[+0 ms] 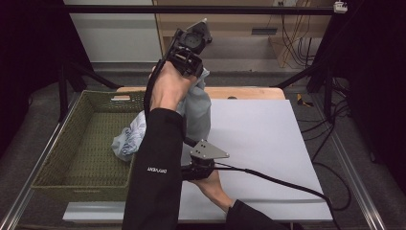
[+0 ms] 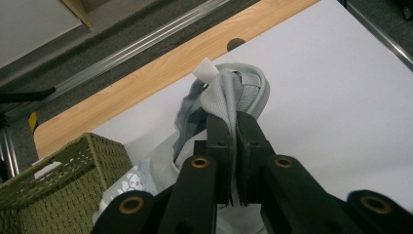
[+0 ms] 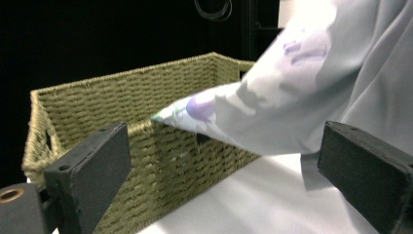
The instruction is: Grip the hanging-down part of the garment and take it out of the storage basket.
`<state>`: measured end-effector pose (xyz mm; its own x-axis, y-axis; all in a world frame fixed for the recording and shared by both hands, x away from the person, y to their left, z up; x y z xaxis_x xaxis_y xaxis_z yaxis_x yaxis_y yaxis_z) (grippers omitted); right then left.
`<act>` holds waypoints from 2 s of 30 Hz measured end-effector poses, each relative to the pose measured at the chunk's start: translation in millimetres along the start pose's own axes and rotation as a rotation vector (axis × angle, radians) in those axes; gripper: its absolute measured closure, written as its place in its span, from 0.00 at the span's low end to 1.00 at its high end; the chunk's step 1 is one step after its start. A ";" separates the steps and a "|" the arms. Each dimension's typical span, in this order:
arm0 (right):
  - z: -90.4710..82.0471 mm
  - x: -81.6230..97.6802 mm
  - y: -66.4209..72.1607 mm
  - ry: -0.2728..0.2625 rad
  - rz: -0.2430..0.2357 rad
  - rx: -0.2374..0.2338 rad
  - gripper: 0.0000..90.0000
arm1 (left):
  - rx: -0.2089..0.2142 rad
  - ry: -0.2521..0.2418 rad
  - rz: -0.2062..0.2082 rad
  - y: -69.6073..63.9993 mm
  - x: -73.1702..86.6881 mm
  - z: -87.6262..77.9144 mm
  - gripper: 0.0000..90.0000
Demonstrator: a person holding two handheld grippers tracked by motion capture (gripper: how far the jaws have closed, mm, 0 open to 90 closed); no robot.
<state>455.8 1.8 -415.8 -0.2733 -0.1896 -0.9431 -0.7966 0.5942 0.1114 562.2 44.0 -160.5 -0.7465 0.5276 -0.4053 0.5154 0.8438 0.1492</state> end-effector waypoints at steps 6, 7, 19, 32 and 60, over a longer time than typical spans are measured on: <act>19.5 2.5 -4.2 0.031 0.004 0.020 0.06 | 0.005 -0.013 -0.005 -0.5 0.2 -0.6 0.95; 22.4 1.8 -3.2 0.034 0.010 0.022 0.06 | 0.005 -0.013 -0.005 -0.5 0.2 -0.6 0.95; 46.1 -11.3 -4.9 0.044 0.057 0.054 0.07 | 0.003 -0.005 0.004 -0.1 2.5 -2.7 0.95; 63.6 -19.1 -3.7 0.052 0.031 0.082 0.50 | 0.000 0.002 -0.002 5.6 7.1 -3.7 0.95; 26.4 -15.6 -13.0 0.090 -0.067 0.027 0.99 | -0.016 -0.005 0.009 9.0 8.8 -4.9 0.95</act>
<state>484.6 17.7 -410.7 -0.2681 -0.2983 -0.9160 -0.8002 0.5985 0.0393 558.3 56.7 -158.3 -0.7400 0.5344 -0.4085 0.5148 0.8408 0.1673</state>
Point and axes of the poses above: each handheld gripper's, and its own axes: z roughly forward along the jaws, x roughly out of its underside, y roughly to its left, the point moved 2 cm from there along z, roughly forward along the jaws, and after that the axes turned 11 degrees about y, right-handed, at the moved point
